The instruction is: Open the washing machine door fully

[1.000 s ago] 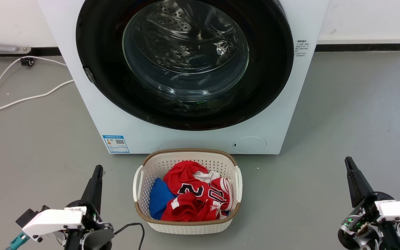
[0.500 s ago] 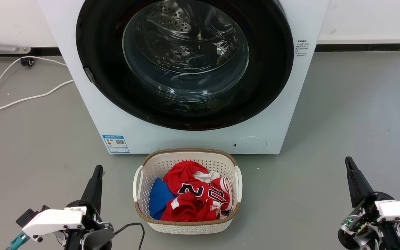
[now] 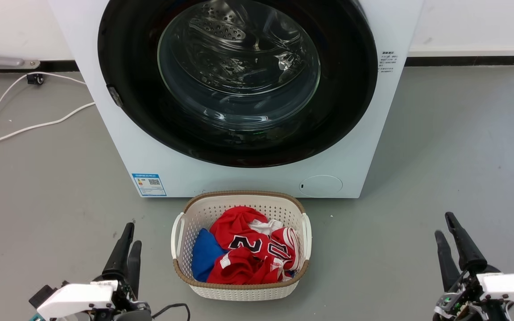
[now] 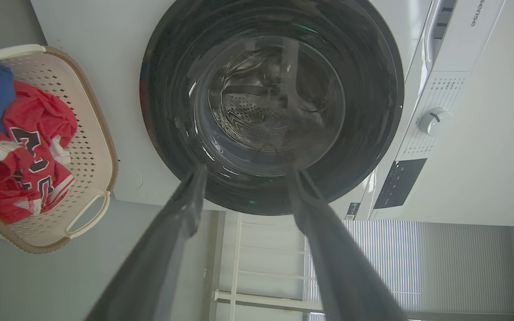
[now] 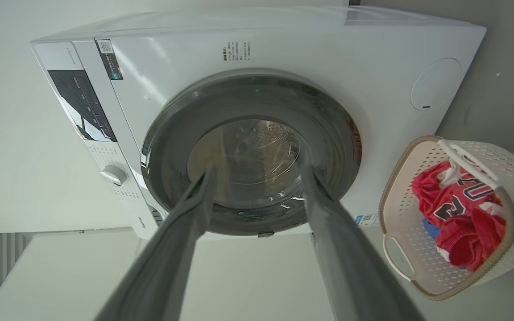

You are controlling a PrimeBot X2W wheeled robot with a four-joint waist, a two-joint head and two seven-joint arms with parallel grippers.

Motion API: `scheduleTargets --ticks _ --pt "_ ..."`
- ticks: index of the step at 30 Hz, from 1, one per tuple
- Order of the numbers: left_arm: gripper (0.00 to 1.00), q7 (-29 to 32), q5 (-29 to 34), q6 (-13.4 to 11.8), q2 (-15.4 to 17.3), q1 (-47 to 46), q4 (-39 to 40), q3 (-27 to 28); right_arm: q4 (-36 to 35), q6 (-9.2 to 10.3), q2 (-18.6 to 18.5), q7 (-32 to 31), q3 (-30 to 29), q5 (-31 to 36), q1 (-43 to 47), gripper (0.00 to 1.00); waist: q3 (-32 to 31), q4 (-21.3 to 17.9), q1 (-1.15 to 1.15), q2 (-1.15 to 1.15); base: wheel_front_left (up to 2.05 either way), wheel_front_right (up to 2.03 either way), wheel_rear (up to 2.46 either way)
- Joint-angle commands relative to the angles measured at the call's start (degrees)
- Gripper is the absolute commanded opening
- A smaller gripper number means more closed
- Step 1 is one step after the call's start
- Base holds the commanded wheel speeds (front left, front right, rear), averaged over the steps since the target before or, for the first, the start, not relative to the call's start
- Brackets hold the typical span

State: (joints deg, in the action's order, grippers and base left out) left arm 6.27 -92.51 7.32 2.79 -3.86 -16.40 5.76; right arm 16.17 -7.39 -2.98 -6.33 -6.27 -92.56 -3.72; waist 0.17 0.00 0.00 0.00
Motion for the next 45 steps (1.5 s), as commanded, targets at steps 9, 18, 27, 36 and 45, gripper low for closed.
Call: scheduleTargets --ticks 9,18,27,36,45 --pt "1.00 -3.0 1.9 0.0 0.1 -1.5 3.0 -3.0 -3.0 -0.02 0.0 2.9 2.5 2.3 -0.4 1.00 0.0 0.0 0.00 0.00 0.00 0.00 0.00" --pt "1.00 -5.3 9.1 0.1 0.1 -1.9 6.2 -4.7 -5.6 -0.03 -0.2 5.3 3.9 10.4 -0.2 1.00 0.0 0.1 0.00 0.00 0.00 0.00 0.00" --pt "1.00 -7.7 24.1 0.1 0.9 -2.6 7.6 -8.6 -8.7 -0.04 -0.5 7.6 5.2 25.9 0.3 1.00 -0.1 0.1 0.00 0.00 0.00 0.00 0.00" --pt "1.00 -9.6 36.7 0.1 1.8 -3.5 8.1 -10.8 -9.5 -0.06 -0.4 9.5 6.0 40.4 0.6 1.00 -0.1 0.0 0.00 0.00 0.00 0.00 0.00" --pt "1.00 -11.7 46.8 0.1 2.4 -4.3 7.4 -13.2 -10.3 -0.07 -0.2 11.2 6.7 53.8 1.1 1.00 -0.1 -0.1 0.00 0.00 0.00 0.00 0.00"
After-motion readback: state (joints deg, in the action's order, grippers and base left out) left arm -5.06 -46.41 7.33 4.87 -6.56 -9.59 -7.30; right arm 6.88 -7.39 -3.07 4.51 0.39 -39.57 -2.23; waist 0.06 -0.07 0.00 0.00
